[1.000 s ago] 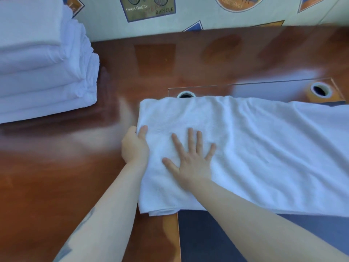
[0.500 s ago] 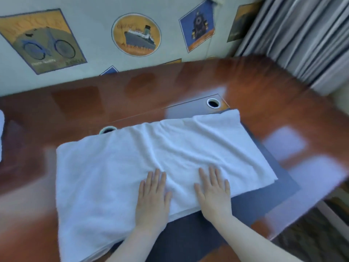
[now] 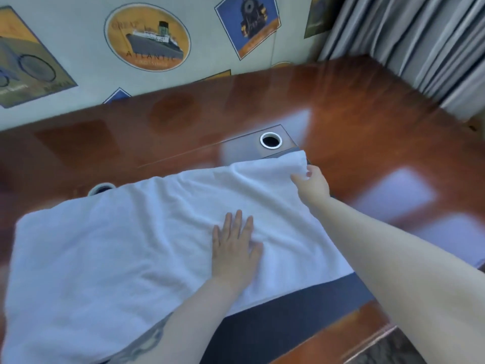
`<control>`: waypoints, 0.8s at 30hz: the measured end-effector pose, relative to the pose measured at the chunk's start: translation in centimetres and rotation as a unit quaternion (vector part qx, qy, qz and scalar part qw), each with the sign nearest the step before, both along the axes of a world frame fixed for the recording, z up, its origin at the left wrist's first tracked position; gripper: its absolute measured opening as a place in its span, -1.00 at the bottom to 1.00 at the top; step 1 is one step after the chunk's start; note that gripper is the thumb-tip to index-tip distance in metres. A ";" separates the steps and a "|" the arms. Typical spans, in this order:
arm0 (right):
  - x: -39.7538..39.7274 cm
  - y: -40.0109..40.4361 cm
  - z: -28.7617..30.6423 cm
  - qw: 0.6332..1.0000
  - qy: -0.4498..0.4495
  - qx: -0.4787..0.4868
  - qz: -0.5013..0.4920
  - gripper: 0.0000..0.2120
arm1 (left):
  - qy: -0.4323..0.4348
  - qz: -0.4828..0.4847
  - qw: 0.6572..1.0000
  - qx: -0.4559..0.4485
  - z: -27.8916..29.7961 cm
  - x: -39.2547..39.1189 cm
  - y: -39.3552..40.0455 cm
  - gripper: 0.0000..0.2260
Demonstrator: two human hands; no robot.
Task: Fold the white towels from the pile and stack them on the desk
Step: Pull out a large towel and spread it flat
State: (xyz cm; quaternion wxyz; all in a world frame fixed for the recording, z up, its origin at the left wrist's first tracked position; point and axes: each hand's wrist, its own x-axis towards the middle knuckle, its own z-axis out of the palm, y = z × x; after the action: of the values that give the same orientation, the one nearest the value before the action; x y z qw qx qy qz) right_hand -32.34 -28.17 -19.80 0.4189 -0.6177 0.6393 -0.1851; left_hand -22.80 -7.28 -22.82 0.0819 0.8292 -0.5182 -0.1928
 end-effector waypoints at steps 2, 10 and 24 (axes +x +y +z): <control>1.1 -2.2 -0.7 1.000 0.010 0.012 0.001 -0.44 | -0.002 -0.001 1.000 0.004 -0.2 -0.6 -2.1 -0.42; 1.5 -7.0 -2.7 0.999 -0.012 0.040 0.012 -0.61 | -0.057 0.001 0.998 -0.009 -1.6 -1.0 -6.2 -0.39; 1.8 -10.4 -2.1 0.995 -0.065 -0.076 0.010 -0.81 | -0.068 0.015 0.997 -0.027 -1.0 -2.4 -7.4 -0.44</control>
State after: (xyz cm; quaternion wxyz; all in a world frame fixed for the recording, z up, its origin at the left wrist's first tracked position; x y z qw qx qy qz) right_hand -30.54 -38.58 -21.85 0.4135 -0.6403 0.5888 -0.2690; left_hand -25.19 -14.68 -23.85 0.0720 0.8453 -0.5155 -0.1203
